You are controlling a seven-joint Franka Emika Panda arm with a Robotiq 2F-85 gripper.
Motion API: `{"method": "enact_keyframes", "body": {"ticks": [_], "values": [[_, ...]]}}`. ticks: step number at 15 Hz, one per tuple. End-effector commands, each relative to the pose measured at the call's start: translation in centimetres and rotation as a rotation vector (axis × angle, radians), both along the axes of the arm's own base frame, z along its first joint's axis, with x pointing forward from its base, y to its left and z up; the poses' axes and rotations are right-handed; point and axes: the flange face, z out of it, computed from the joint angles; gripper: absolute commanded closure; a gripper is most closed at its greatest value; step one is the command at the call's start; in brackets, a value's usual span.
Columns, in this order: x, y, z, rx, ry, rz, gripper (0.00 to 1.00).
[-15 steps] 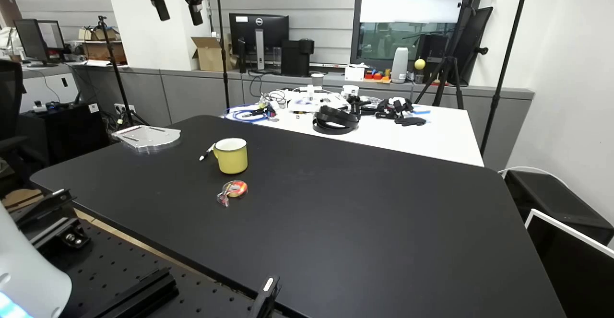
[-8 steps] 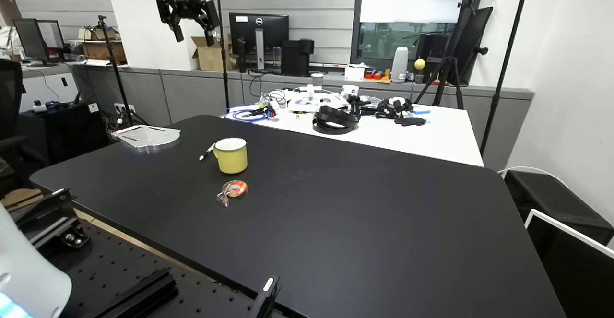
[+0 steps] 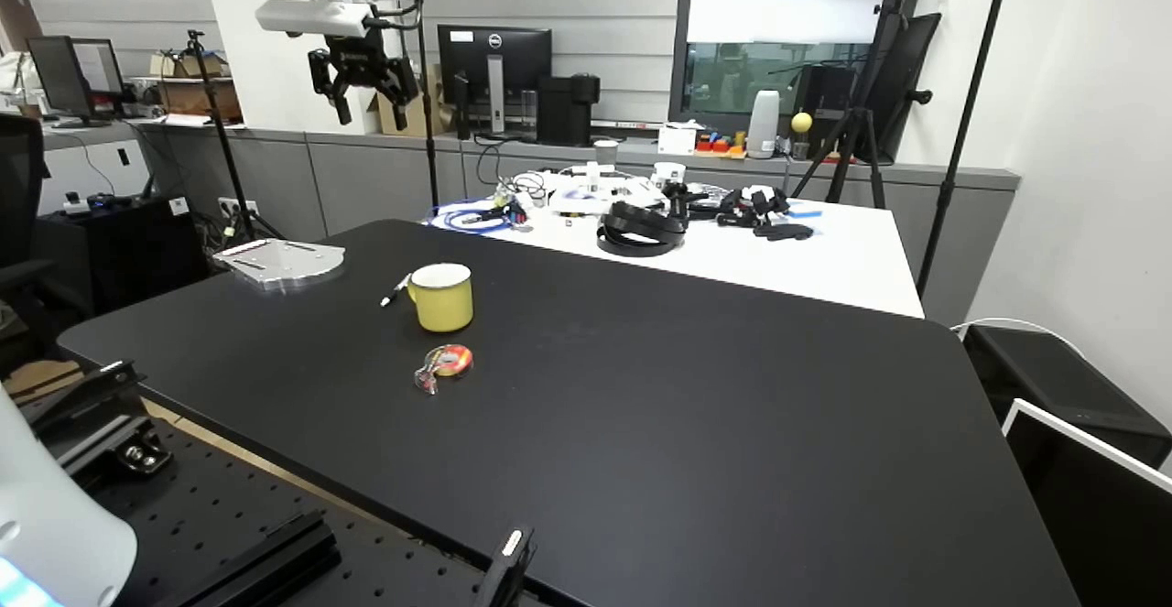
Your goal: Pick the pen and put it in the cup
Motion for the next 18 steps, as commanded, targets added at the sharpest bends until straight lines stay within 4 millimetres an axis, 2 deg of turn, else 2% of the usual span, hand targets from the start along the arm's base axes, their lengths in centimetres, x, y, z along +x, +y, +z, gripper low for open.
{"method": "enact_keyframes", "body": {"ticks": [1,8,10,14,18], "values": [[0.2,0.0,0.0,0.001,0.001,0.0,0.0],[0.4,0.1,0.3,0.002,-0.002,0.0,0.0],[1.9,-0.1,-0.1,-0.013,0.007,0.022,0.0],[5.3,-0.8,-2.6,-0.035,0.037,0.031,0.0],[7.3,-0.7,-6.1,-0.038,0.063,0.055,0.0]]}}
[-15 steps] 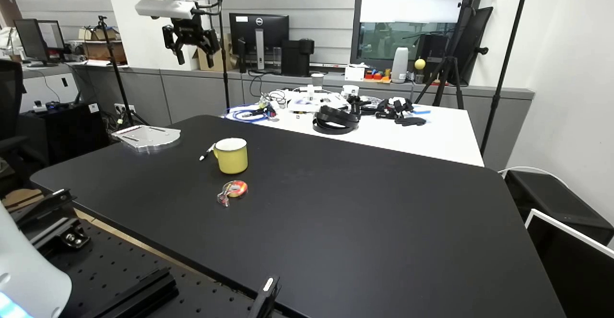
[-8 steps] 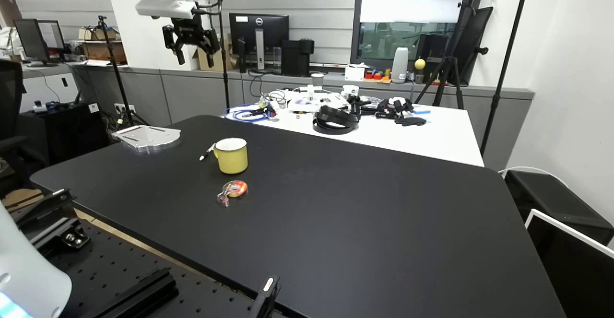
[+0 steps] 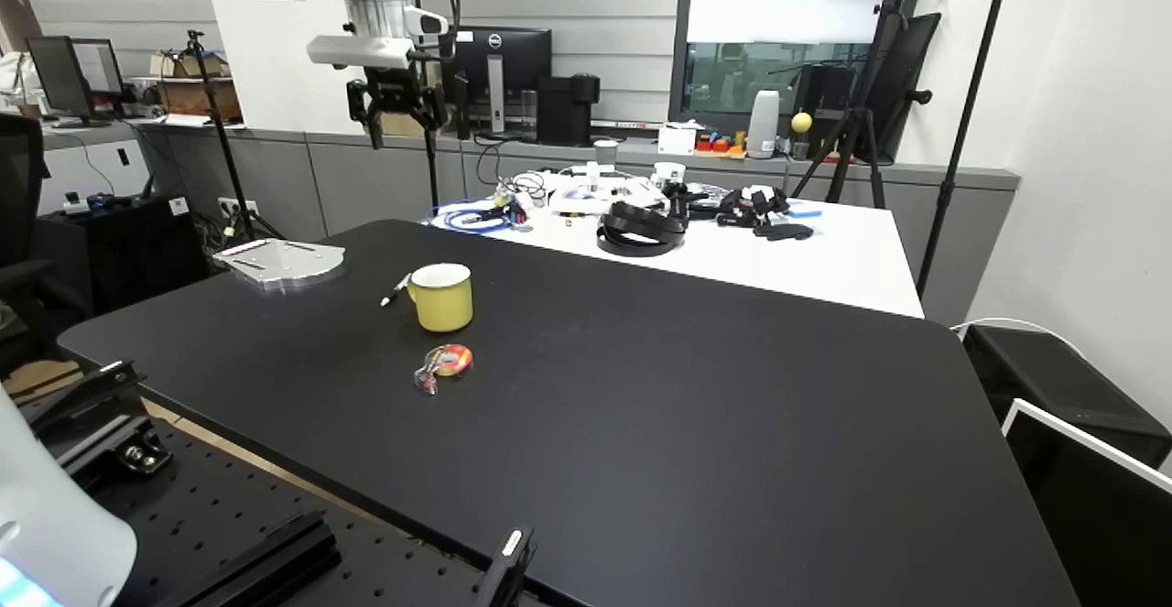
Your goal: Pick the pen and put it in the cup
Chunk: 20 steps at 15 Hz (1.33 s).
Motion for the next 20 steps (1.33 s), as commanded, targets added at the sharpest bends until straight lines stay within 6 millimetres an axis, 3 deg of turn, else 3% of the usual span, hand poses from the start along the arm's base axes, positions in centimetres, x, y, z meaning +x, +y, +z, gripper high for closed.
{"method": "enact_keyframes", "body": {"ticks": [1,10,20], "values": [[2.4,0.6,-2.7,-0.013,0.033,0.03,0.0],[1.2,4.1,-9.0,-0.026,0.097,0.044,0.0],[1.1,5.0,-13.6,-0.062,0.028,-0.019,0.0]]}}
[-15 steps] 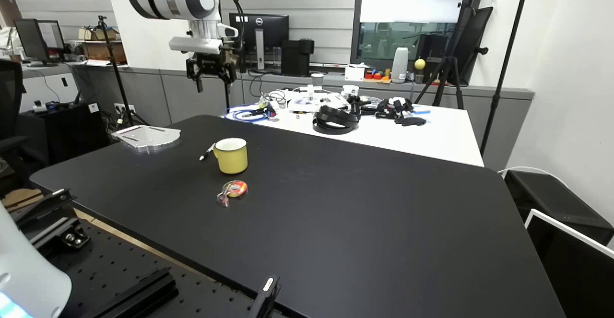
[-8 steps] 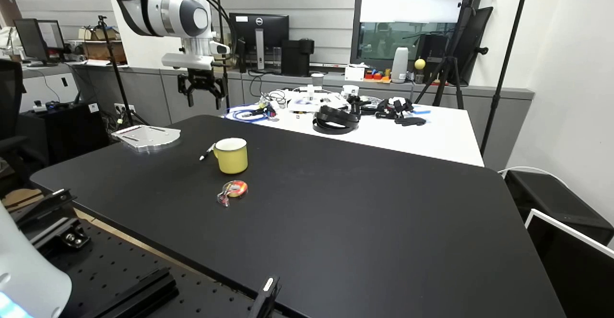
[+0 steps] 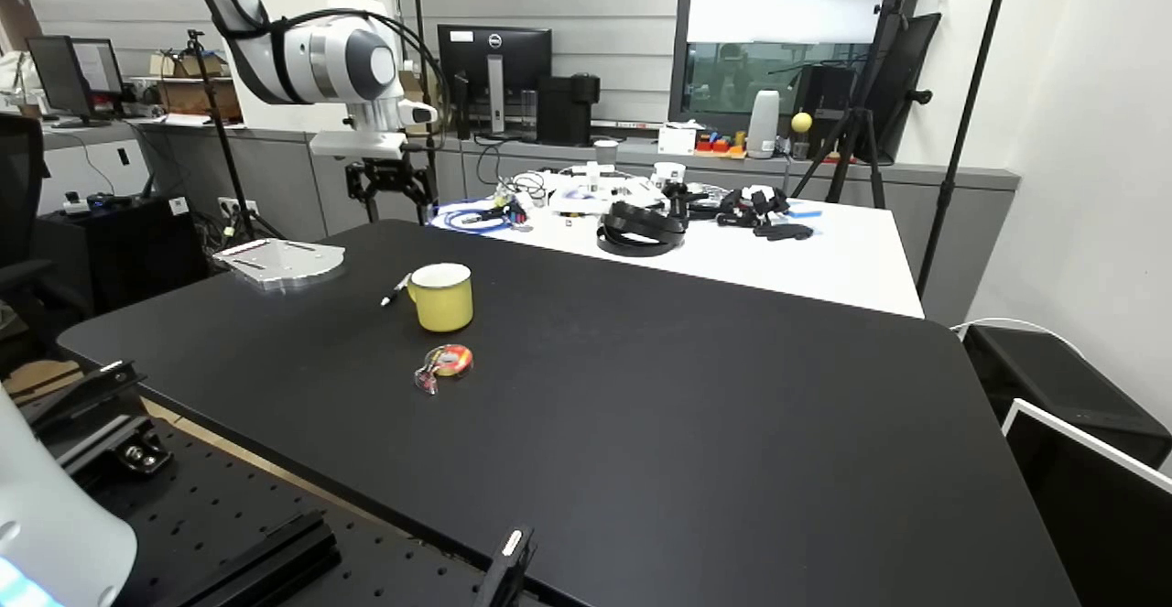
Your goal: Pick the pen and put it in the cup
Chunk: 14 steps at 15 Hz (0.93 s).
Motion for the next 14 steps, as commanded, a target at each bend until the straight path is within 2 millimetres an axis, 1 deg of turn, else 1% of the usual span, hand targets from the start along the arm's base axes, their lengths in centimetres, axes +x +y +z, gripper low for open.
{"method": "enact_keyframes", "body": {"ticks": [1,6,14], "values": [[0.2,0.2,-1.4,-0.022,-0.014,-0.035,0.0],[-0.2,0.3,-3.8,-0.032,-0.009,-0.031,0.0],[-0.5,0.4,-6.9,-0.029,-0.04,-0.017,0.0]]}}
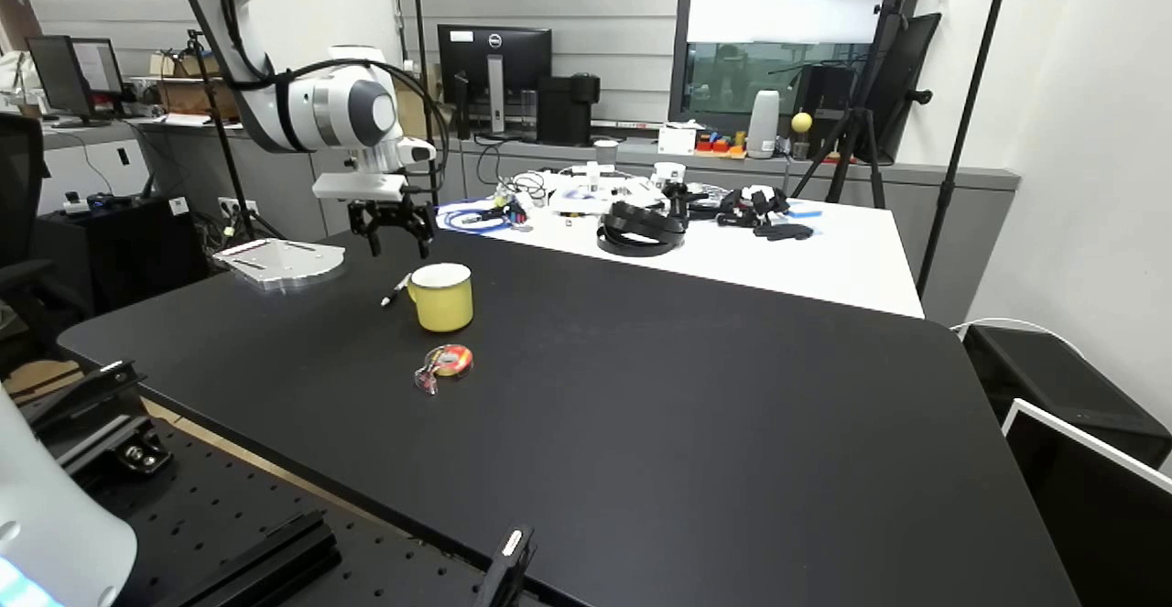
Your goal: Pick the pen and put it in the cup
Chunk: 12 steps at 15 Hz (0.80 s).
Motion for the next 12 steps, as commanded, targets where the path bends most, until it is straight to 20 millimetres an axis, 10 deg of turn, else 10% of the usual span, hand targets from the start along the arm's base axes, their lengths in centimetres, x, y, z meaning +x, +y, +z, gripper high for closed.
{"method": "enact_keyframes", "body": {"ticks": [1,12], "values": [[0.4,-0.1,-1.2,-0.012,-0.03,-0.023,0.0],[-0.1,-0.9,-3.8,-0.019,-0.042,-0.038,0.0]]}}
